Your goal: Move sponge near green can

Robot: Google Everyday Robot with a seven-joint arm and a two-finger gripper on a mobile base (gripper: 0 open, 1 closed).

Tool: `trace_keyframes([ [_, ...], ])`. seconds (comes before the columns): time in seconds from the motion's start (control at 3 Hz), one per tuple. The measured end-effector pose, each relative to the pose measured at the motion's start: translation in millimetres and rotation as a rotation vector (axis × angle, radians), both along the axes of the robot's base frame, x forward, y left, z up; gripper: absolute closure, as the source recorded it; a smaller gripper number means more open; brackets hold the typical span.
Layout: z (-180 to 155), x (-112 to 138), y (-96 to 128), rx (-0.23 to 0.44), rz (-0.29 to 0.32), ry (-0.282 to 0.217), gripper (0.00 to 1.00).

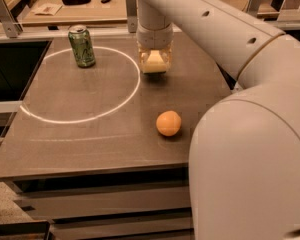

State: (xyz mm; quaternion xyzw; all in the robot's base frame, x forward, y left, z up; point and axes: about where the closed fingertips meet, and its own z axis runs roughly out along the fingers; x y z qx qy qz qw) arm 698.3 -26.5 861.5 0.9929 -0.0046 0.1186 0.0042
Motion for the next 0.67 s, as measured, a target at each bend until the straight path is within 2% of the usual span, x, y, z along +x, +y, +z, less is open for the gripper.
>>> trace_keyframes([
  [0.33,10.3,-3.8,-1.8,0.142,-0.045,0.071,1.0],
  [0.67,20.4,-8.3,14.9,0.331,-0.114,0.142,1.0],
])
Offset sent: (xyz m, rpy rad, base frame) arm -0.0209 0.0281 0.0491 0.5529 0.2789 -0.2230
